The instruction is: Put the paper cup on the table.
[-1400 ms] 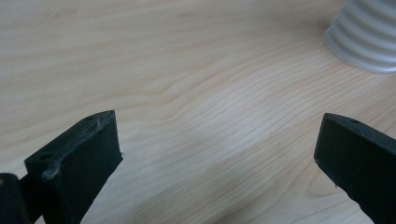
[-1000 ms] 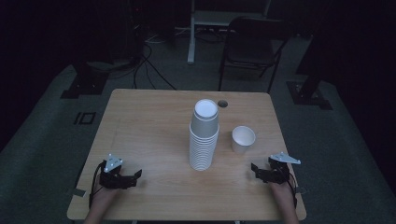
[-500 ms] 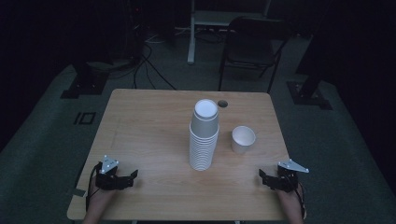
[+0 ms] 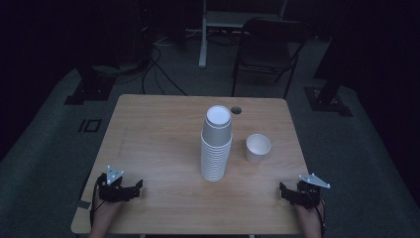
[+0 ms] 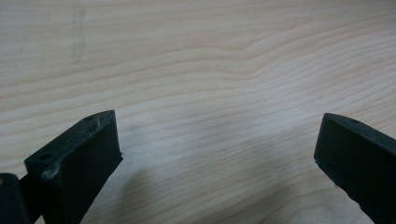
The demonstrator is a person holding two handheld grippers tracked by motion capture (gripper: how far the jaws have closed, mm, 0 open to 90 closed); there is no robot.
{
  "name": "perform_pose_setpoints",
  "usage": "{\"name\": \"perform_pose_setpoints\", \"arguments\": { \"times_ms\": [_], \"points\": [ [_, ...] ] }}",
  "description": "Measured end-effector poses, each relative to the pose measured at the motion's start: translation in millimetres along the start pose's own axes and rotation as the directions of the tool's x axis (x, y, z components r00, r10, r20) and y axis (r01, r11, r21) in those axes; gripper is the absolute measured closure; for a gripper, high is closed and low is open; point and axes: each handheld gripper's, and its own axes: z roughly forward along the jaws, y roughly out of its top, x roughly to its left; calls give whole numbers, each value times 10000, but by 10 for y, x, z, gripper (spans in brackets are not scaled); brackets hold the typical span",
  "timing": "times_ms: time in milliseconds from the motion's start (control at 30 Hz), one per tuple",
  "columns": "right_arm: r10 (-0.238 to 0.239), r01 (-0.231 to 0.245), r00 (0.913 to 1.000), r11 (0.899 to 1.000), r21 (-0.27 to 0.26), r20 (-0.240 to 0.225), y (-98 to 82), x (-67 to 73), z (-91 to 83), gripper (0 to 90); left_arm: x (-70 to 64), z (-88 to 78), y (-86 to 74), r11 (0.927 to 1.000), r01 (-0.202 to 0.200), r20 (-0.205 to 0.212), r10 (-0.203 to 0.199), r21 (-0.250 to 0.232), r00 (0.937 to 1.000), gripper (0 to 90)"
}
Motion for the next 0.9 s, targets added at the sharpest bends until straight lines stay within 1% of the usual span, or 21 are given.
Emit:
{"name": "perform_pose_setpoints", "arguments": {
  "times_ms": [133, 300, 367, 400, 433, 467, 500, 533, 567, 600, 633, 700, 733, 767, 800, 833, 900],
  "points": [
    [80, -89, 9993, 9996, 259, 362, -2, 4, 11, 114, 26, -16, -15, 9994, 332, -281, -331, 26, 9991, 7],
    [219, -233, 9987, 9993, 283, 462, -5, -2, 10, 127, 74, -46, -44, 9973, 731, -687, -723, 89, 9950, 7],
    [286, -301, 9982, 9991, 283, 528, -5, -7, 10, 126, 84, -48, -51, 9957, 915, -906, -896, 172, 9919, 7],
    [313, -329, 9980, 9991, 283, 545, -5, -7, 10, 126, 87, -50, -55, 9948, 997, -1083, -967, 228, 9894, 7],
    [297, -313, 9981, 9991, 289, 545, -4, -7, 11, 124, 92, -52, -58, 9939, 1065, -1268, -1019, 300, 9867, 7],
    [347, -365, 9977, 9989, 300, 584, -5, -6, 11, 120, 95, -58, -63, 9927, 1180, -1348, -1137, 247, 9843, 7],
    [380, -399, 9973, 9988, 301, 626, -5, -6, 10, 121, 96, -63, -68, 9910, 1327, -1484, -1286, 182, 9805, 7],
    [377, -397, 9972, 9988, 298, 646, -6, -4, 10, 120, 101, -69, -71, 9894, 1433, -1605, -1380, 221, 9773, 7],
    [389, -410, 9971, 9987, 299, 658, -6, -3, 10, 120, 106, -66, -73, 9882, 1510, -1660, -1448, 250, 9754, 7],
    [391, -411, 9970, 9987, 297, 661, -6, -3, 11, 120, 110, -64, -74, 9873, 1540, -1734, -1450, 397, 9741, 7],
    [393, -413, 9970, 9987, 296, 662, -6, -3, 11, 120, 107, -59, -74, 9860, 1607, -1911, -1494, 449, 9701, 7],
    [388, -408, 9971, 9987, 297, 658, -6, -3, 11, 120, 109, -45, -73, 9847, 1610, -2010, -1448, 666, 9688, 7],
    [397, -417, 9971, 9987, 298, 654, -6, -3, 11, 120, 108, -36, -72, 9829, 1645, -2053, -1447, 827, 9679, 7],
    [398, -419, 9971, 9987, 298, 654, -6, -3, 11, 119, 113, -27, -71, 9818, 1629, -2004, -1410, 975, 9695, 8],
    [398, -419, 9971, 9987, 299, 653, -6, -4, 11, 119, 119, -28, -71, 9803, 1708, -2011, -1484, 988, 9683, 7],
    [396, -416, 9971, 9987, 297, 652, -6, -4, 12, 119, 129, -27, -72, 9788, 1776, -1932, -1557, 1019, 9687, 7],
    [400, -420, 9971, 9987, 301, 654, -6, -4, 12, 119, 135, -25, -73, 9789, 1785, -1925, -1570, 997, 9686, 7]
  ]
}}
